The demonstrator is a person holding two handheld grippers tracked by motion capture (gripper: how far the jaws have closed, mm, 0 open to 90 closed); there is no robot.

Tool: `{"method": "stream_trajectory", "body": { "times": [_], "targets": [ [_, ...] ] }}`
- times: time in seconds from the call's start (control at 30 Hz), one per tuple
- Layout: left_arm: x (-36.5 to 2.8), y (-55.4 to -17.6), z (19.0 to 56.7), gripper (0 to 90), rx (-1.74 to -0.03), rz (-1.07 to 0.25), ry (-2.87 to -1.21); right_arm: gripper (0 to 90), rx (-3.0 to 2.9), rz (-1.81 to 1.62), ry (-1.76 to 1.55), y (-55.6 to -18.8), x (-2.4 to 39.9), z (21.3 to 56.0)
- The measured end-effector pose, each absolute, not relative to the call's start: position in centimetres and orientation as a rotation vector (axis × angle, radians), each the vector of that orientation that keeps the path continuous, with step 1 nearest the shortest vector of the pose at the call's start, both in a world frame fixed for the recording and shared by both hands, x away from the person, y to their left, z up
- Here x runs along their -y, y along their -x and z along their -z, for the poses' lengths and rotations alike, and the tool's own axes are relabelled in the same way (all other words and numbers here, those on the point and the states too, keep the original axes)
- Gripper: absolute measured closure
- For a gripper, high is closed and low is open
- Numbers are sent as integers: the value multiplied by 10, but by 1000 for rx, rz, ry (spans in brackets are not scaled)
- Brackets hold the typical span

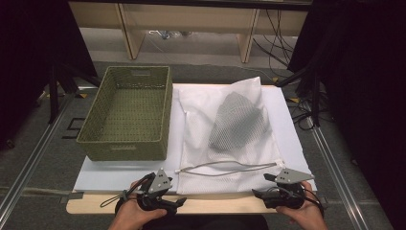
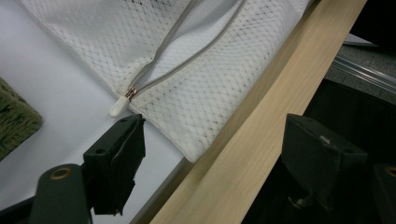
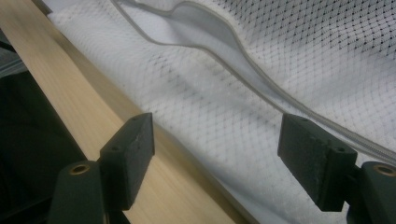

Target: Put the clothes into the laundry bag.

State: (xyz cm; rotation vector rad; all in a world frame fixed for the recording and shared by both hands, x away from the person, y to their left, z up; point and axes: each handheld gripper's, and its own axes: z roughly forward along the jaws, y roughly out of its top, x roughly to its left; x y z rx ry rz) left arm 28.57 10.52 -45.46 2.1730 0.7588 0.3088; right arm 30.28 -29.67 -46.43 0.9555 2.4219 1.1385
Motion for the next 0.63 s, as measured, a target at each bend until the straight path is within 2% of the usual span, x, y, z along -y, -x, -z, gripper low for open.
{"method": "stream_trajectory", "body": {
  "times": [0.63],
  "targets": [
    [-106, -291, 455, 215, -739, -322, -2198, 281, -2425, -1134, -944, -305, 298, 466]
  ]
}}
